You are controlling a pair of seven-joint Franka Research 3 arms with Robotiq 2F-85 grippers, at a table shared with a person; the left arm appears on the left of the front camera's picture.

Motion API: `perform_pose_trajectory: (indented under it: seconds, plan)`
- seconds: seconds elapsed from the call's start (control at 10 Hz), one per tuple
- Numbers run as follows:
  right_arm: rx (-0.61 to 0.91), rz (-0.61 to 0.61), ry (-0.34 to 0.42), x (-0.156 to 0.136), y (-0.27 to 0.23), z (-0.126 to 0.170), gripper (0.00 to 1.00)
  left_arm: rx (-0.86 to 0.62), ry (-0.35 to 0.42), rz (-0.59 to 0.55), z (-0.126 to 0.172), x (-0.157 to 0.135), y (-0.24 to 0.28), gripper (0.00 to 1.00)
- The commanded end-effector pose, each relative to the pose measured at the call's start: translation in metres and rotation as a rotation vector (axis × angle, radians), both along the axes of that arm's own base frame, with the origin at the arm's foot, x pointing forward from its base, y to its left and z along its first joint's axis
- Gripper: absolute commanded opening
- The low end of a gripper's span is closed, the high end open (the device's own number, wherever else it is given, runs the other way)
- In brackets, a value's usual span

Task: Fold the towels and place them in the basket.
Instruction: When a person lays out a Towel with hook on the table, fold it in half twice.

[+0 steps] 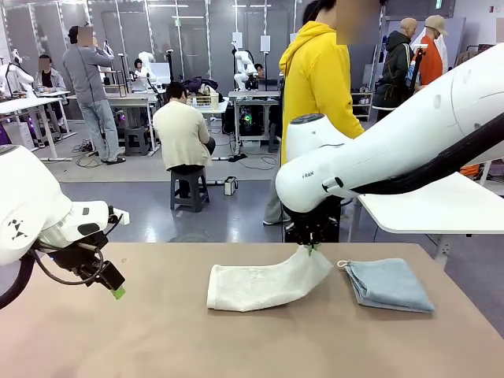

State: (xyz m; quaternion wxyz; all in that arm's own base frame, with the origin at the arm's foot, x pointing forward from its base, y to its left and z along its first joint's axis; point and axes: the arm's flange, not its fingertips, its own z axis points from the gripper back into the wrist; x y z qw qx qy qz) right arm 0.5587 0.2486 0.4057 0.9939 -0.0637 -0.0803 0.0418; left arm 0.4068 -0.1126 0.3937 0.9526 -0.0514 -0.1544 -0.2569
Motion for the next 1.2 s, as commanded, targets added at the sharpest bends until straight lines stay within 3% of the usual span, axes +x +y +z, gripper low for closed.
perform_pose_trajectory:
  seconds: [0.0, 0.3, 1.1]
  plan:
    - [-0.024, 0.034, -0.015, -0.008, 0.033, 0.008, 0.00, 0.010, -0.010, 0.014, -0.001, 0.002, -0.004, 1.00]
    - [0.021, 0.068, 0.020, -0.012, 0.084, 0.008, 0.00, 0.010, -0.010, 0.014, -0.001, 0.002, -0.004, 1.00]
    - [0.133, 0.003, 0.084, -0.008, 0.166, -0.025, 0.00, 0.010, -0.010, 0.014, -0.001, 0.002, -0.004, 1.00]
